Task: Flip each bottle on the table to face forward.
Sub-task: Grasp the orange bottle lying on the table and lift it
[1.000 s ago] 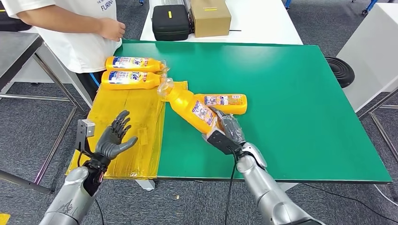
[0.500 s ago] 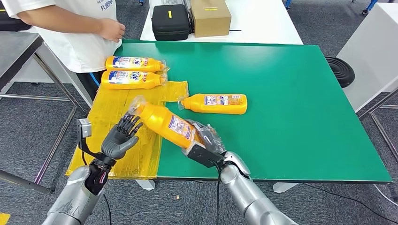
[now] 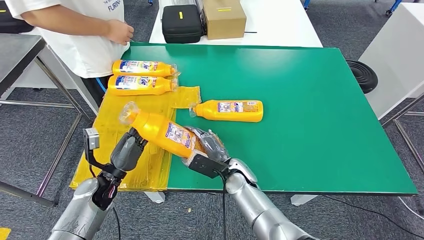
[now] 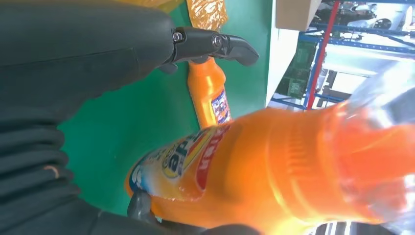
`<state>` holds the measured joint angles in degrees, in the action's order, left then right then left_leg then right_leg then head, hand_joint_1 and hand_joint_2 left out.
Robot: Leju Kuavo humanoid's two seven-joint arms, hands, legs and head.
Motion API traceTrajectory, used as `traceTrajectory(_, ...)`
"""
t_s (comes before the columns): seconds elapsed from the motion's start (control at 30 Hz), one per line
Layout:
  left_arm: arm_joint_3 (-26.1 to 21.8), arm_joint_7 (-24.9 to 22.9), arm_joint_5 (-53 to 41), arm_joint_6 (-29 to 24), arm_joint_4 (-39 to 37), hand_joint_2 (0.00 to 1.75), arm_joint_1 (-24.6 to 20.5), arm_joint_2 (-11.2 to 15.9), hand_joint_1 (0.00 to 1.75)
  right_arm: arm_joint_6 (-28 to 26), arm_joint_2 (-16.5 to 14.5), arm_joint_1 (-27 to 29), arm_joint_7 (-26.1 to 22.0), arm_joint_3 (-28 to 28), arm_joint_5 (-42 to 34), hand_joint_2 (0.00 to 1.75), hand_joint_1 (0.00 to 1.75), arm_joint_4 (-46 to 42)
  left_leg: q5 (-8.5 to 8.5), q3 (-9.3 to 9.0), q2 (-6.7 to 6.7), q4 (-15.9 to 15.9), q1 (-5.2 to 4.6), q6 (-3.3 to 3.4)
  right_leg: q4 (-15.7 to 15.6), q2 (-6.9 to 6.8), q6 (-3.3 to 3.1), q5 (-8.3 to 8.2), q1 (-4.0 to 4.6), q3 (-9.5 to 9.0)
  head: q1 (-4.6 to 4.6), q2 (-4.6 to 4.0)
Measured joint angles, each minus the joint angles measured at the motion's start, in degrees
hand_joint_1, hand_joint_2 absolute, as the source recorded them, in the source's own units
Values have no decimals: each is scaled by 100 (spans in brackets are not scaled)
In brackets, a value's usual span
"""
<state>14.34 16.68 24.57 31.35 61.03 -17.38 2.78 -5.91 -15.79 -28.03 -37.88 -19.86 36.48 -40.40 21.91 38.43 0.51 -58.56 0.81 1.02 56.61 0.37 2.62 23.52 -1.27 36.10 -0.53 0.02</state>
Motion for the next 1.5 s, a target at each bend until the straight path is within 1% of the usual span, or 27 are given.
traceTrajectory(0.3, 171, 90, -45, 81, 63, 0, 14, 2, 0, 122, -102, -103, 65, -64, -179, 175, 175, 56, 0, 0, 0, 0, 0, 0, 0, 0, 0, 0, 0, 1, 0, 0)
traceTrajectory(0.57, 328, 136, -104, 99, 63, 0, -52, -41, 0, 201, -114, -162, 120, -58, -392, 175, 175, 276, 0, 1, 0, 0, 0, 0, 0, 0, 0, 0, 0, 3, 0, 0)
traceTrajectory(0.93, 385, 358, -360, 43, 80, 0, -129, -122, 0, 414, -207, -293, 133, 93, -721, 175, 175, 670, 0, 2, -1, 0, 0, 0, 0, 1, 0, 0, 0, 6, -1, 0)
traceTrajectory(1.07, 387, 380, -389, 39, 90, 175, -129, -130, 0, 425, -227, -324, 139, 97, -732, 175, 175, 735, 0, 2, -1, 0, 0, 0, 0, 1, 0, 0, 0, 6, -1, 0)
traceTrajectory(1.17, 392, 462, -530, -17, 118, 175, -125, -132, 0, 431, -241, -350, 161, 105, -764, 175, 175, 775, 0, 2, -1, 0, 0, 0, 0, 1, 0, 0, 0, 6, -1, 0)
traceTrajectory(1.33, 401, 747, -969, -171, 222, 175, -117, -142, 0, 450, -292, -407, 190, 143, -833, 175, 175, 837, 0, 2, -1, 0, 0, 0, 0, 1, 0, 0, 0, 6, -1, 0)
traceTrajectory(1.5, 400, 893, -1312, -326, 268, 175, -115, -143, 0, 458, -326, -442, 196, 179, -885, 175, 175, 883, 0, 2, -1, 0, 0, 0, 0, 1, 0, 0, 0, 6, -1, 0)
